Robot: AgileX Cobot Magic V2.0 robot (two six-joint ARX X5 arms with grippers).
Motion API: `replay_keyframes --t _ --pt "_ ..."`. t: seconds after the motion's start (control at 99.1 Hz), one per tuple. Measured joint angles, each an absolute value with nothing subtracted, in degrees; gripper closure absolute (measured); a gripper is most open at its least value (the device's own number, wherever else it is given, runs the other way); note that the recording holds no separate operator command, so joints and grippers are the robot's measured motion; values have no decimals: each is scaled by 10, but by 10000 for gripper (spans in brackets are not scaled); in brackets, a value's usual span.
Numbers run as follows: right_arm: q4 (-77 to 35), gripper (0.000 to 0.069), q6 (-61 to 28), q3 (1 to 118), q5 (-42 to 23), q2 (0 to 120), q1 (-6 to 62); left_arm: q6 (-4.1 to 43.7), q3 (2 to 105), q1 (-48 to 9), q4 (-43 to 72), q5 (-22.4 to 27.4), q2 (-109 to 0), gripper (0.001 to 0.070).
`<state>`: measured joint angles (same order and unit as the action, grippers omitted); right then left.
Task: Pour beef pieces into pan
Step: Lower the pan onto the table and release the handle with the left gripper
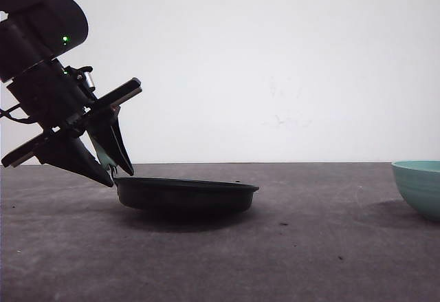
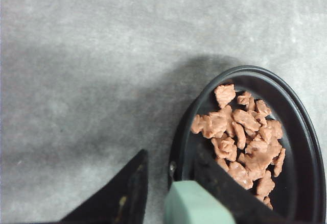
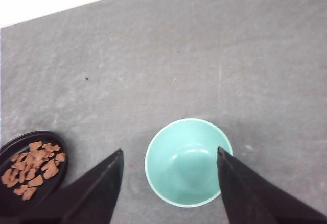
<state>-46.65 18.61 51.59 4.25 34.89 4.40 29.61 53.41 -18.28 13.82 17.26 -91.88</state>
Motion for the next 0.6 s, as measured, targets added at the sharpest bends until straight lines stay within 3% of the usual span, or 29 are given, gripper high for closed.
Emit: replay_keyframes --t 0.151,0.242,0.363,0.595 --pt "-465 354 178 516 42 356 44 296 534 -181 141 176 -919 282" --pt "-456 356 171 516 41 365 44 296 534 -181 141 179 -918 179" --pt "-450 356 163 516 39 376 44 296 534 -181 148 179 -894 119" --pt "-433 356 119 515 2 405 44 295 534 -181 171 135 -772 109"
